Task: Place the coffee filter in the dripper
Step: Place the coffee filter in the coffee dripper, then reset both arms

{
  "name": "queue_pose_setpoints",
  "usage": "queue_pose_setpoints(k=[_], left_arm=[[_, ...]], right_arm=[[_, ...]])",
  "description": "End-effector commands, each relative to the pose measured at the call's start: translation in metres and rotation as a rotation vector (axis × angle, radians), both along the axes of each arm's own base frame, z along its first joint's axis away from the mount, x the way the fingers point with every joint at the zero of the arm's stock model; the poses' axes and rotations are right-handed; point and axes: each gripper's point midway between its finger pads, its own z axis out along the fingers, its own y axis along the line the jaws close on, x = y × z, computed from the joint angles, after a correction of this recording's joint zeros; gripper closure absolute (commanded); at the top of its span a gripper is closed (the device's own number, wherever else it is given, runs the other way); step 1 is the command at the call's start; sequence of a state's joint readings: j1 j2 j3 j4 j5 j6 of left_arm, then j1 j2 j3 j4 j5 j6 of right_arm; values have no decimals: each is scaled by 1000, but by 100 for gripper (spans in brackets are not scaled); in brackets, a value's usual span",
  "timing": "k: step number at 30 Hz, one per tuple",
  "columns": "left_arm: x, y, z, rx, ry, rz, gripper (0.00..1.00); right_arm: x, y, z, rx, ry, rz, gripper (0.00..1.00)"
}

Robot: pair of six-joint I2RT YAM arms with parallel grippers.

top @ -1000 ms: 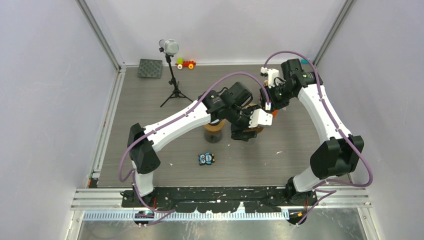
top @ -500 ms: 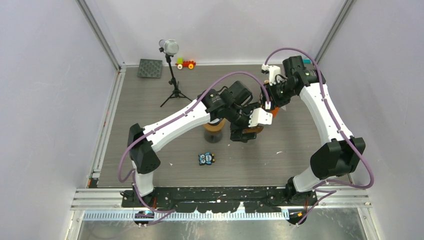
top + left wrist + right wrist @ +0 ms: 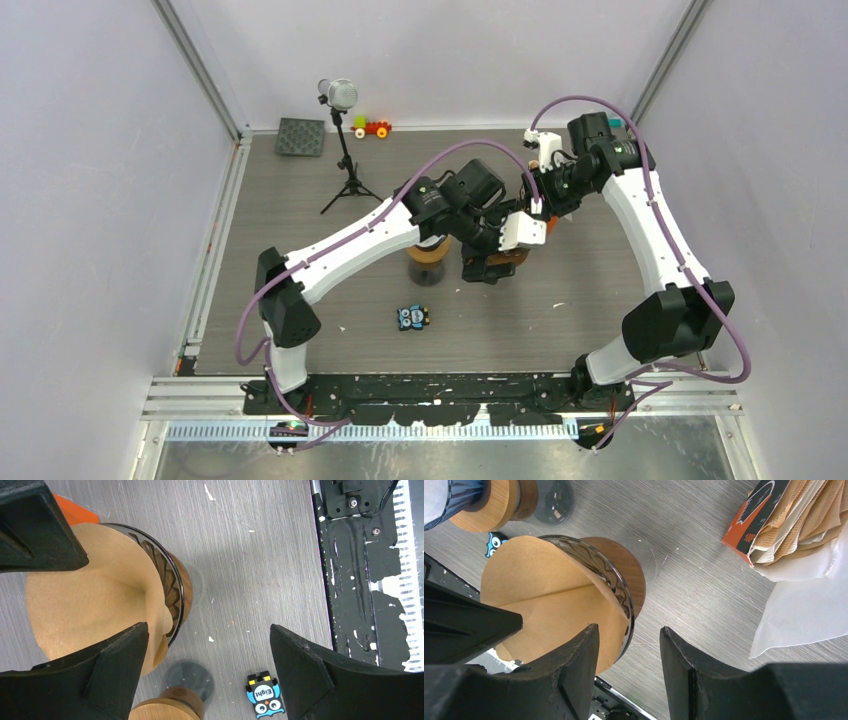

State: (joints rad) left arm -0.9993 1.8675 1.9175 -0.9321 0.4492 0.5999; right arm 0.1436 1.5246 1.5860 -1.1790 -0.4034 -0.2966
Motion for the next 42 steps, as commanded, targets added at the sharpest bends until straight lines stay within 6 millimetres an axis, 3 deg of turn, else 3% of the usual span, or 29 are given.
queue_pose_setpoints(k=[1, 11, 17, 22, 27, 33, 42], left_arm=[[0, -4, 52, -123, -52, 18, 6], [6, 7, 89, -215, -64, 116, 0], [22, 32, 111, -305, -69, 271, 0], [33, 61, 107, -352, -120, 413, 0], [55, 109, 120, -453, -145, 599, 0], [73, 171, 119, -523, -189, 823, 0], [115, 272, 85, -471, -326, 1222, 0]], right_arm=[[-3, 2, 30, 28, -84, 20, 47], [-5, 2, 45, 41, -127, -1, 45], [1, 0, 60, 53, -210, -63, 39], [10, -12, 71, 27, -324, -148, 34], [11, -21, 83, 28, -428, -217, 28], [11, -20, 94, 67, -502, -248, 22], [25, -27, 98, 105, -582, -364, 17]])
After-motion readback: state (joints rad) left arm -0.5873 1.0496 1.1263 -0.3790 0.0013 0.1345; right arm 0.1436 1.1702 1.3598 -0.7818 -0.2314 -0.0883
